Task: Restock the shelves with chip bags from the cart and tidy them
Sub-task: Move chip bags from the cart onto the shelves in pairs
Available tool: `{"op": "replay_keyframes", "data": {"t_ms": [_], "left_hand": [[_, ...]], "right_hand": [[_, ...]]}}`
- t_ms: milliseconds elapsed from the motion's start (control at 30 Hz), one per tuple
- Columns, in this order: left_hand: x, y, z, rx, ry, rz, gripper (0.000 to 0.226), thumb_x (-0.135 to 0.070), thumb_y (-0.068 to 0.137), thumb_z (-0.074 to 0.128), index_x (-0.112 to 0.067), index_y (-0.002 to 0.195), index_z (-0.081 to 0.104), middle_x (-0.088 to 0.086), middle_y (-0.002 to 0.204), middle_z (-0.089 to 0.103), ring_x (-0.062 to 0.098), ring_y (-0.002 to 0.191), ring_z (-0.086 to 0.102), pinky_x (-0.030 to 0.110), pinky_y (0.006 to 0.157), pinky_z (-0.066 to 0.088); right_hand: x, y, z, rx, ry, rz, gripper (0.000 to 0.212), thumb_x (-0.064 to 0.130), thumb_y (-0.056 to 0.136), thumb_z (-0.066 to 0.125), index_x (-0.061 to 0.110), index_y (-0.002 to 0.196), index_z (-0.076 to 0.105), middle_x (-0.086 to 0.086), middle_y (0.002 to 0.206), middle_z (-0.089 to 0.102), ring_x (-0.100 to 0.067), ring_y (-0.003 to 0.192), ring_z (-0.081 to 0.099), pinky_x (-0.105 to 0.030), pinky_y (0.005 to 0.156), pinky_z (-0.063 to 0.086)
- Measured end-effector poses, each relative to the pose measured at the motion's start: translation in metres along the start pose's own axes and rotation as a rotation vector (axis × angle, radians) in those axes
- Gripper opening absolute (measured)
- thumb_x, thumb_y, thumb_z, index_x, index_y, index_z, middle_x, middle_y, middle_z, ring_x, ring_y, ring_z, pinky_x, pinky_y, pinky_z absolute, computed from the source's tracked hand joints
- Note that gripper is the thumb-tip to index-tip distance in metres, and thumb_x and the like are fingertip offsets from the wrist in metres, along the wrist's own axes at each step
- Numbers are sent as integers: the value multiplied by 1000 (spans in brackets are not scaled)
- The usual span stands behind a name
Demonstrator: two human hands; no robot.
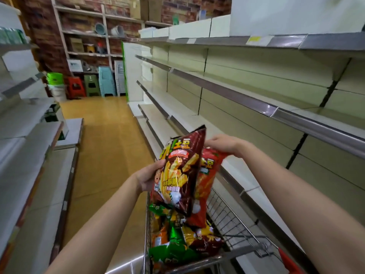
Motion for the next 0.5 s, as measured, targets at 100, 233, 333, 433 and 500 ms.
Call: {"op": "replay_keyframes", "data": {"t_ms": [100, 233, 333, 433, 500], "left_hand": [[-5, 2, -18, -75, -105, 70, 91, -42, 11, 98, -6, 92, 76, 15, 90, 74, 28, 78, 73, 37, 63, 60], [-11, 14, -24, -134, -116, 118, 107, -49, 16, 96, -11, 110, 62, 13, 97, 74, 29, 85, 72, 39, 72, 57], [-14, 24, -12, -113, -128, 135, 107, -49, 19, 96, -12, 113, 61, 15, 101, 73, 30, 88, 72, 40, 71, 59], [-11, 34, 1, -74, -152, 122, 111, -48, 21, 96, -10, 118, 59, 17, 104, 72, 33, 90, 71, 43, 69, 59], [-6, 41, 10, -37, -151, 100, 109, -47, 20, 97, -10, 116, 60, 17, 103, 72, 33, 89, 71, 43, 70, 59]], "right_hand": [[-14, 5, -7, -175, 138, 1, 69, 50, 91, 55, 12, 145, 33, -9, 140, 47, -24, 122, 50, -42, 95, 48], [-32, 1, 18, -119, 255, 67, 93, 58, 86, 58, 14, 153, 10, -12, 147, 39, -23, 119, 50, -40, 90, 54], [-44, 0, 42, -54, 376, 105, 93, 64, 76, 65, 16, 146, 27, -5, 138, 52, -21, 117, 55, -42, 88, 55], [-59, -5, 50, -117, 565, 126, 82, 59, 72, 71, 19, 135, 37, -5, 122, 64, -26, 107, 65, -51, 94, 51], [-66, -15, 49, -202, 613, 142, 60, 43, 86, 67, 17, 131, 37, -7, 121, 63, -25, 102, 66, -45, 89, 53]]}}
Point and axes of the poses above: each hand's wrist, its own y-axis towards the middle knuckle, its own z-axis out of the palm, x = y × z, the point moved 6 cm from there along y, towards the middle knuckle
